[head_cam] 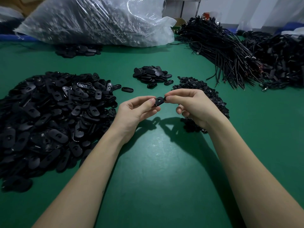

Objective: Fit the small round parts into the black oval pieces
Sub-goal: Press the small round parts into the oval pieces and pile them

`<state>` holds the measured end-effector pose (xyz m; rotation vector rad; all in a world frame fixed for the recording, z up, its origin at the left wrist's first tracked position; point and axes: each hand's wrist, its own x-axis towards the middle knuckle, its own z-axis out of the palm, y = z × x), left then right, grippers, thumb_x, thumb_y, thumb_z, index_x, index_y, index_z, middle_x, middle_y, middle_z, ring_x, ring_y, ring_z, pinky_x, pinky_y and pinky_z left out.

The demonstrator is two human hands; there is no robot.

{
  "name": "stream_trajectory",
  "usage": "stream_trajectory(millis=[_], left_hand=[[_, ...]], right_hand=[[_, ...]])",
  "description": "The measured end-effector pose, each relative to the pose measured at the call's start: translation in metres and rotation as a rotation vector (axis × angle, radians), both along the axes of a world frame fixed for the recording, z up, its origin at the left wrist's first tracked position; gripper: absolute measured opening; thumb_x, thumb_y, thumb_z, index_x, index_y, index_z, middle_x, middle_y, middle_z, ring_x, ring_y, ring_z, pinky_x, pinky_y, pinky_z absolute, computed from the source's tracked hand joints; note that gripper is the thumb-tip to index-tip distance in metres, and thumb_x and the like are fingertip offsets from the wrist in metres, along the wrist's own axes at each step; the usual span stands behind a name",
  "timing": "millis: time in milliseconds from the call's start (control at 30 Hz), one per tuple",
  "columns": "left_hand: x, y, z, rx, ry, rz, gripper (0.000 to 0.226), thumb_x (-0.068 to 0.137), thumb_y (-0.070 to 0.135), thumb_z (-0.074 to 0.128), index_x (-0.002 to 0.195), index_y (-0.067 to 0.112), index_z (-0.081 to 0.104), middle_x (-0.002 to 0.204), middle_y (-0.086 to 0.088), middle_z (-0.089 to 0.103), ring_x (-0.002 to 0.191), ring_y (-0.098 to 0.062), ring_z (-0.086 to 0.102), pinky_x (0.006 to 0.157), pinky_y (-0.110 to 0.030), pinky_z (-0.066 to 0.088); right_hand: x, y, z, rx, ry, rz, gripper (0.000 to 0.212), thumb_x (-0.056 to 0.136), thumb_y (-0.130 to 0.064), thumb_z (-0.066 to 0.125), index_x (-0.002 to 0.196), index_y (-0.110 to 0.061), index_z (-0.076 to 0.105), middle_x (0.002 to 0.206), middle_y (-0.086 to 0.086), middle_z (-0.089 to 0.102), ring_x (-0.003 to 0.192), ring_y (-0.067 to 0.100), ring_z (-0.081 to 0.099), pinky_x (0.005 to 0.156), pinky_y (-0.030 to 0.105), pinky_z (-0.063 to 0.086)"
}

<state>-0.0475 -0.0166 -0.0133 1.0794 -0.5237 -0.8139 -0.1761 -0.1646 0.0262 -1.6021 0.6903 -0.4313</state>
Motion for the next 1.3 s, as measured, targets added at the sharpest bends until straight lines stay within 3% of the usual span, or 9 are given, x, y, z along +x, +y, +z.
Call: stream_trajectory(millis=[167,333,567,767,833,933,1033,1133,1300], left_hand=[[0.000,0.000,-0.001,0.004,-0.024,-0.013,0.023,0.077,0.019,0.078,0.098,0.010,0.078,0.103,-0.014,0.077,0.091,-0.026,0.076,0.080,-0.023,0.058],[0.000,0.000,-0.001,0.008,-0.054,-0.024,0.031,0.079,0.018,0.078,0.106,0.005,0.075,0.104,-0.015,0.077,0.093,-0.027,0.076,0.082,-0.023,0.058],[-0.001,0.001,-0.001,0.001,-0.079,-0.022,0.031,0.076,0.019,0.078,0.104,0.006,0.076,0.102,-0.015,0.077,0.091,-0.027,0.076,0.082,-0.023,0.058],[-0.002,0.001,-0.002,0.010,-0.107,-0.025,0.032,0.074,0.021,0.078,0.103,0.007,0.076,0.102,-0.015,0.077,0.091,-0.028,0.076,0.082,-0.024,0.058],[-0.002,0.001,-0.003,0.012,-0.115,-0.034,0.029,0.075,0.021,0.077,0.101,0.008,0.077,0.101,-0.015,0.077,0.091,-0.028,0.076,0.082,-0.024,0.058],[-0.001,0.001,-0.005,0.026,-0.140,-0.042,0.016,0.082,0.014,0.075,0.097,0.012,0.078,0.100,-0.015,0.077,0.090,-0.027,0.076,0.082,-0.025,0.058],[0.001,0.002,-0.006,0.048,-0.168,-0.036,0.014,0.090,0.006,0.070,0.101,0.010,0.077,0.099,-0.015,0.077,0.090,-0.027,0.075,0.082,-0.025,0.058],[0.001,0.002,-0.005,0.058,-0.193,-0.056,0.014,0.091,0.005,0.069,0.096,0.015,0.079,0.097,-0.012,0.077,0.087,-0.024,0.074,0.080,-0.024,0.057],[0.001,-0.001,-0.008,0.124,-0.285,-0.022,0.014,0.091,0.007,0.071,0.095,0.019,0.075,0.089,0.000,0.075,0.082,-0.014,0.065,0.080,-0.023,0.052]], right_hand=[[0.001,0.001,0.000,-0.058,0.006,-0.019,0.004,0.086,-0.015,0.081,0.087,-0.018,0.082,0.081,-0.005,0.077,0.044,0.006,0.049,0.042,0.016,0.035],[0.002,0.005,0.001,-0.158,0.014,-0.016,0.002,0.086,-0.014,0.082,0.088,-0.014,0.081,0.068,-0.002,0.072,0.044,0.007,0.044,0.043,0.018,0.035],[0.002,0.009,0.004,-0.177,0.041,-0.008,0.002,0.086,-0.015,0.082,0.088,-0.014,0.082,0.068,-0.001,0.071,0.046,0.007,0.042,0.044,0.018,0.036],[0.001,0.011,0.007,-0.192,0.086,-0.004,0.001,0.086,-0.017,0.083,0.086,-0.017,0.082,0.075,0.014,0.071,0.050,0.010,0.042,0.048,0.021,0.037],[0.001,0.010,0.008,-0.170,0.105,0.002,0.003,0.085,-0.016,0.083,0.084,-0.018,0.082,0.073,0.018,0.065,0.050,0.011,0.042,0.048,0.021,0.035],[0.003,0.010,0.005,-0.139,0.135,-0.019,0.007,0.081,-0.016,0.086,0.082,-0.018,0.080,0.069,0.009,0.062,0.046,0.009,0.047,0.044,0.018,0.036],[0.003,0.010,0.002,0.003,0.130,-0.047,0.019,0.078,-0.015,0.089,0.093,-0.016,0.076,0.064,-0.001,0.066,0.049,0.008,0.058,0.044,0.016,0.043],[0.001,0.006,0.001,0.202,0.095,0.038,0.023,0.080,-0.007,0.085,0.101,-0.014,0.078,0.076,0.001,0.075,0.062,0.008,0.069,0.056,0.015,0.053],[0.003,0.011,0.001,0.224,-0.015,0.092,0.018,0.080,0.005,0.081,0.096,0.001,0.076,0.082,0.012,0.078,0.075,0.018,0.077,0.069,0.018,0.059]])
